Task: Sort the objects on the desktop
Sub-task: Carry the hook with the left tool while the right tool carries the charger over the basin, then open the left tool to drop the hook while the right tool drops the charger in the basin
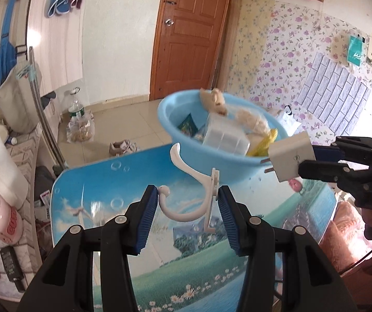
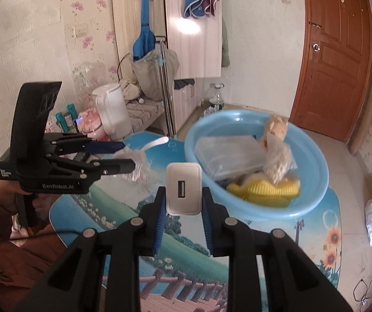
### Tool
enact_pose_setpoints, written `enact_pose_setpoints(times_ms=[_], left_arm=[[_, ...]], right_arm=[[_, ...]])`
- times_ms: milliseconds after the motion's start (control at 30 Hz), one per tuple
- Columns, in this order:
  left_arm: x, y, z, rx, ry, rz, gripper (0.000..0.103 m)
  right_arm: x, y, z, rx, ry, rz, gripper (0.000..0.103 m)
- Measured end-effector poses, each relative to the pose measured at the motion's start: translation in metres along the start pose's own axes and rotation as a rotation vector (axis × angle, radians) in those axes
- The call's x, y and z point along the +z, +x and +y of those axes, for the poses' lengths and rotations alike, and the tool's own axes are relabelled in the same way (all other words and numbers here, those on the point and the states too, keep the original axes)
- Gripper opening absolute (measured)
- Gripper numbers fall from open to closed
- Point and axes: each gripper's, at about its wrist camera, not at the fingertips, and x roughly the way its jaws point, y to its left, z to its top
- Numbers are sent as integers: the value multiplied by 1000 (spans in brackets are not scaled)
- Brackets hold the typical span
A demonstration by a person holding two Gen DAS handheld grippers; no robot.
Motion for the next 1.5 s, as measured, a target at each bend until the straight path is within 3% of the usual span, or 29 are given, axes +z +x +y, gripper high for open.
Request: enact_pose_setpoints(times_ms=[633,1000,1233,1300,1367,1500], left_arm=[[79,61,-25,-58,86,-13,47],[108,118,-36,-111,116,15,47],[107,116,-32,-115,111,11,48],[106,112,-28,-105,103,9,56],[103,106,-21,-111,79,11,72],[95,96,-16,-103,75,18,84]], right_arm=[[18,21,-107,-148,158,-18,25],[37,34,-123,-154,172,-39,25],[54,44,-125,-166,163,-57,25],[59,48,-123,-171,158,-55,25],[63,54,-119,-177,143,-41,25],[65,62,-112,-181,130,-17,26]])
